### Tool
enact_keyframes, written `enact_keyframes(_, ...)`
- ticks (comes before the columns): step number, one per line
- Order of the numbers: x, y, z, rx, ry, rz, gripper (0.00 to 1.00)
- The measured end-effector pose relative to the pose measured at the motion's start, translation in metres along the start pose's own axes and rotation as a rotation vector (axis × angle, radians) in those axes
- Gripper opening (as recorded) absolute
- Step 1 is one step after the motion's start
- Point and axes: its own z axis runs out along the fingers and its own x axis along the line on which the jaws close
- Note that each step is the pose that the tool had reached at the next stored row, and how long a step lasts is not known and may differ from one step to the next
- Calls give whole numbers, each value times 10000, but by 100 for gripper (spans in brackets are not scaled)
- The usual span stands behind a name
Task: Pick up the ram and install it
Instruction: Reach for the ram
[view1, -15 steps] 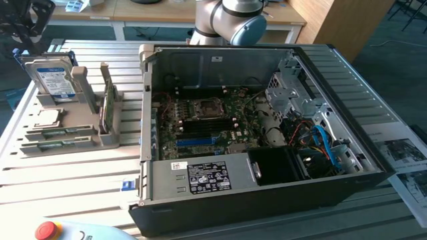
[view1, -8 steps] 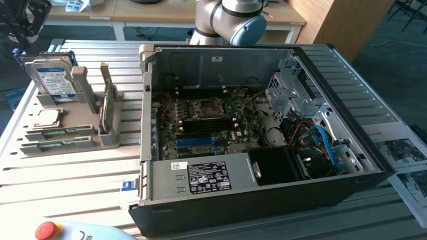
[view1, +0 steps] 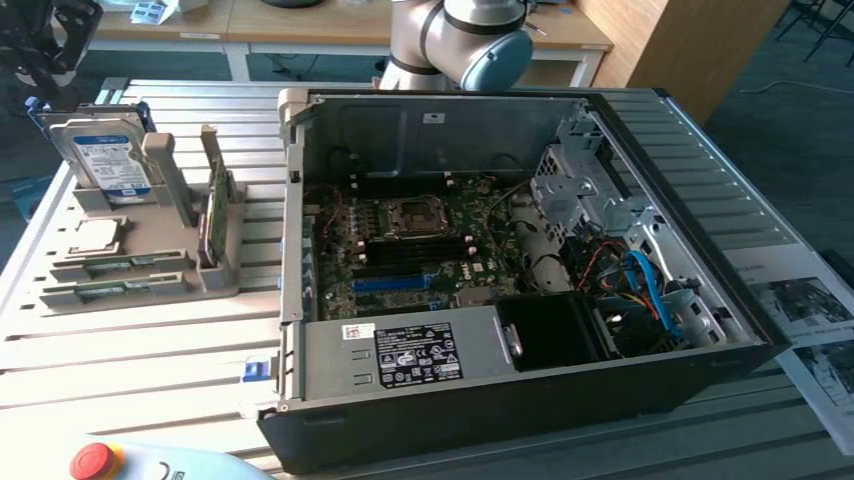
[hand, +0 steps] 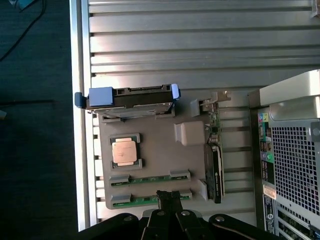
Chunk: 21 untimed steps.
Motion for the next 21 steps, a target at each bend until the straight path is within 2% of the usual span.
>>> enact_keyframes(16, 8, -173, -8, 0, -1, 0, 10)
enact_keyframes(21, 9, -197, -9, 0, -1, 1, 10)
